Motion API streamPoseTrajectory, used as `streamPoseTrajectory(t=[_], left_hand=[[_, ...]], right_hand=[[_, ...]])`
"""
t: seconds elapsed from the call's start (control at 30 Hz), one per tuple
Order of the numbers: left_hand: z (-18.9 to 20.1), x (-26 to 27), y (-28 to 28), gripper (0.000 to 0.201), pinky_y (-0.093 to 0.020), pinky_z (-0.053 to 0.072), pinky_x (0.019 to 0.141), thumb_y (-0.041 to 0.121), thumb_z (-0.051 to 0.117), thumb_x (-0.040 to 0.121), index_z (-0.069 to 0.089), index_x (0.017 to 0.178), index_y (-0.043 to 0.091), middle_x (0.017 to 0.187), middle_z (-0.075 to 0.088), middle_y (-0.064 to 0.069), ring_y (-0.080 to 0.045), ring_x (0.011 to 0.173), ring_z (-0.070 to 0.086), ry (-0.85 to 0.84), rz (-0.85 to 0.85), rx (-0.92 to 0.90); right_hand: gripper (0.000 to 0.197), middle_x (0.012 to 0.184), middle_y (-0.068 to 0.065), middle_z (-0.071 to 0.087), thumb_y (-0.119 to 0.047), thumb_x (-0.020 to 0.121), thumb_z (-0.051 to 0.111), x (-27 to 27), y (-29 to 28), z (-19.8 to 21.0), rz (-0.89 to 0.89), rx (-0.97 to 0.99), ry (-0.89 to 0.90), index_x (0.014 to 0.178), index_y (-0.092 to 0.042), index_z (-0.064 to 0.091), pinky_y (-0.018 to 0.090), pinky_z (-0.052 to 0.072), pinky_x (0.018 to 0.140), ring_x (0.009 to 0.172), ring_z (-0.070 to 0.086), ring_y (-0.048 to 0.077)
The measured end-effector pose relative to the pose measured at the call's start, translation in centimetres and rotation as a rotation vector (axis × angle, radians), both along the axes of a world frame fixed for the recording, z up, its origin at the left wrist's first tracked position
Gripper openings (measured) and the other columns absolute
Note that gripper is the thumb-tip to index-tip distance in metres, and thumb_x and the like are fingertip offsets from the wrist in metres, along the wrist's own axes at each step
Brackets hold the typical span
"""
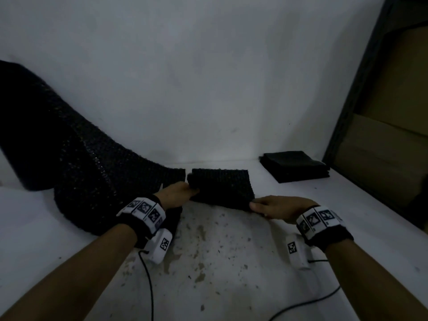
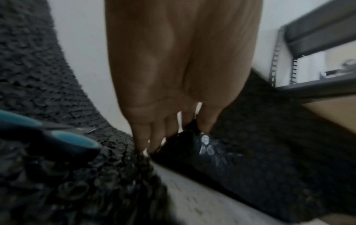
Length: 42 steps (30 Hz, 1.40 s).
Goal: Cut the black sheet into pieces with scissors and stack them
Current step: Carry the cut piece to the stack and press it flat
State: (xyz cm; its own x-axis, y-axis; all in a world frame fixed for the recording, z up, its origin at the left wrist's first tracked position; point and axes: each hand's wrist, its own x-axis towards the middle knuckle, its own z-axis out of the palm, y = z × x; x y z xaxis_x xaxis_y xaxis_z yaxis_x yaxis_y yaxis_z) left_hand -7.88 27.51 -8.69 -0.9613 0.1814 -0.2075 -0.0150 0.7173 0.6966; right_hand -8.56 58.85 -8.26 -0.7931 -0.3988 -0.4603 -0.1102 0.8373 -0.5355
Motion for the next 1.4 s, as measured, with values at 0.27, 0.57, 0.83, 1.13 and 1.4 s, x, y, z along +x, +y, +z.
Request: streamPoseTrajectory(t=[0.27, 0.57, 0.83, 1.13, 1.4], left_hand=[[0.8, -0.5, -1.4, 0.048, -0.027, 0.028, 0.051, 0.02, 0.051, 0.1, 0.038, 0.054, 0.016, 0.054, 0.041, -0.004, -0.018, 0.048, 0.039, -0.054, 0.122, 0.033], [0.0, -0.2, -2.1, 0.022, -0.027, 0.046, 0.062, 0.01, 0.057, 0.1, 0.052, 0.078, 0.007, 0.072, 0.047, -0.009, -0.018, 0.063, 0.051, -0.006, 0.115, 0.321], [0.6, 0.1, -1.3, 0.03, -0.034, 0.058, 0.082, 0.024, 0.057, 0.099, 0.07, 0.106, -0.002, 0.088, 0.075, -0.007, -0.021, 0.082, 0.072, -0.201, 0.077, 0.162], [0.3, -0.5, 0.4, 0.028, -0.047, 0.057, 0.088, 0.003, 0.075, 0.085, 0.066, 0.109, -0.009, 0.092, 0.064, -0.015, -0.028, 0.088, 0.063, -0.182, 0.048, 0.232], [0.0, -0.6, 0.9, 0.012, -0.034, 0.061, 0.064, 0.013, 0.063, 0.097, 0.06, 0.1, 0.001, 0.084, 0.058, -0.013, -0.023, 0.075, 0.06, -0.216, 0.093, 0.106]], right_hand=[[0.088, 0.132, -0.016, 0.062, -0.052, 0.054, 0.093, -0.3, -0.2, -0.5, -0.006, -0.159, 0.036, 0.133, -0.037, 0.058, 0.037, 0.038, 0.115, 0.125, 0.054, 0.007], [0.032, 0.098, 0.006, 0.068, -0.035, 0.101, 0.057, -0.6, -1.1, 0.2, -0.29, -0.167, 0.143, 0.119, -0.009, 0.059, 0.03, 0.06, 0.076, 0.077, 0.066, 0.017], [0.036, 0.108, 0.011, 0.069, -0.047, 0.096, 0.059, 0.0, -0.2, 0.4, -0.332, -0.03, 0.062, 0.112, -0.015, 0.06, 0.039, 0.06, 0.087, 0.096, 0.07, 0.026], [0.023, 0.113, 0.013, 0.059, -0.014, 0.099, 0.055, -0.6, -0.2, -0.2, -0.512, -0.16, -0.087, 0.121, -0.014, 0.05, 0.051, 0.057, 0.092, 0.103, 0.065, 0.033], [0.011, 0.104, 0.011, 0.061, -0.021, 0.102, 0.055, -0.7, -0.6, -0.1, -0.554, -0.14, -0.064, 0.112, -0.016, 0.055, 0.047, 0.059, 0.088, 0.089, 0.064, 0.026]])
